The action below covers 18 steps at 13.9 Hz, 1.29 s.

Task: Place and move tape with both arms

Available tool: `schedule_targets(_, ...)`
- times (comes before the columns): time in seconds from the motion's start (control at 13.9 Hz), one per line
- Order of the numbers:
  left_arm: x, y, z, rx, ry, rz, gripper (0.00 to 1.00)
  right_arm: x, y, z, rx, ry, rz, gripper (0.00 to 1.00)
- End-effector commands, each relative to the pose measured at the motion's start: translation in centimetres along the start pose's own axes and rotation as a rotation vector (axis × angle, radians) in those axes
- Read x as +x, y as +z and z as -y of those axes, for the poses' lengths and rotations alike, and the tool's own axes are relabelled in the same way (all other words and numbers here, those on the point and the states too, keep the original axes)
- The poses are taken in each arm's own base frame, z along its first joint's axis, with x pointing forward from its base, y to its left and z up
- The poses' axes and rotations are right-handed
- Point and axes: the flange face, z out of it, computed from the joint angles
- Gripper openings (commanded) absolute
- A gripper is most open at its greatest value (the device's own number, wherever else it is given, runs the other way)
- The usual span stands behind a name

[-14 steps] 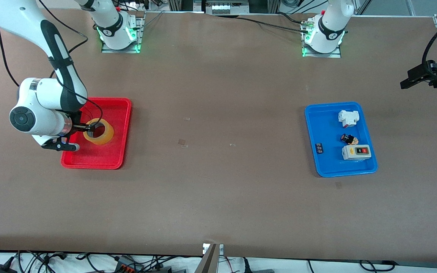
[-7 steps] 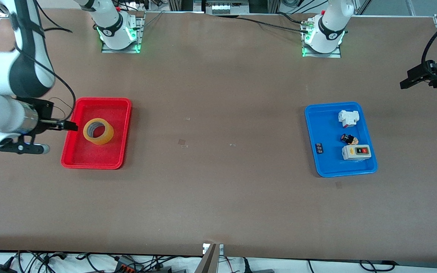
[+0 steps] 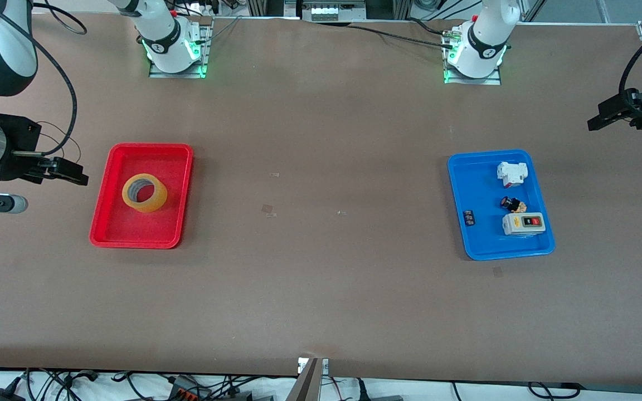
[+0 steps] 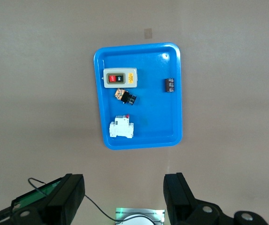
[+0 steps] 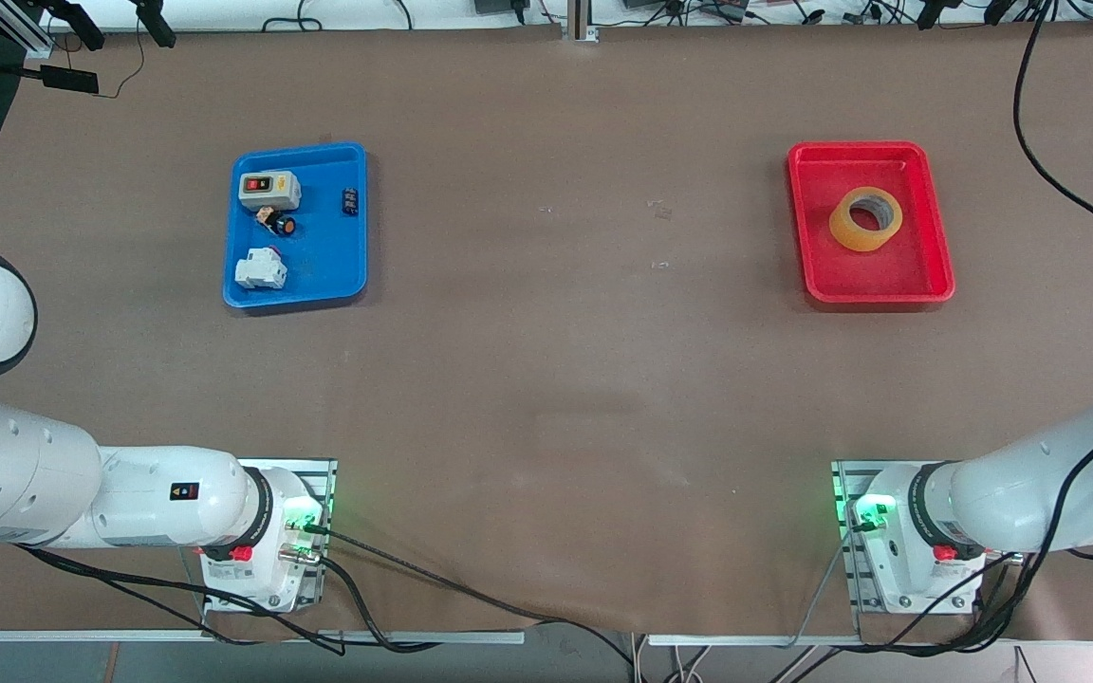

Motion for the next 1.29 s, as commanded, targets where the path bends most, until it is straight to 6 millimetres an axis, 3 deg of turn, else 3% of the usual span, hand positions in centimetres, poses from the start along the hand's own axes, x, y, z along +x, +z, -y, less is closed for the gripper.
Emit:
schedule_targets(0.0,-0.4,-0.7,-0.2,-0.001,-0.003,-0.009,1.0,0.6,-0.4,-0.3,0.029,0.007,-0.007,1.0)
schedule_targets(0.14,-0.4,-0.6,-0.2,-0.001,-0.003,-0.006,1.0,0.9,-0.9,-0.4,0.036,0.006,-0.039,1.0)
schedule_targets(0.36,-0.4,-0.6,-0.3,-0.001,-0.001,-0.006,1.0,1.0,-2.0,-2.8,0.093,0.009,-0.087,1.0)
schedule_targets(0.5,-0.4,-0.7,-0.1,0.001,-0.003,-0.008,1.0,1.0,-2.2,-3.3,0.092,-0.029,-0.102,1.0)
schedule_targets(0.79,-0.4,-0.8,0.0,0.001,-0.006,-0.008,1.0,-0.4,-3.1,-3.9,0.079,-0.044,-0.113,1.0)
schedule_targets(0.86,-0.5,-0.8,0.0,0.001,-0.006,-0.006,1.0,-1.1,-2.7,-3.6,0.078,-0.052,-0.126,1.0)
schedule_targets(1.0,-0.5,-0.8,-0.2,0.001,-0.009,-0.006,1.0,-3.1,0.2,-3.5,0.083,-0.051,-0.139,1.0)
schedule_targets(1.22,-0.5,-0.8,-0.2,0.001,-0.009,-0.006,1.0,-5.7,1.4,-4.0,0.087,-0.044,-0.139,1.0)
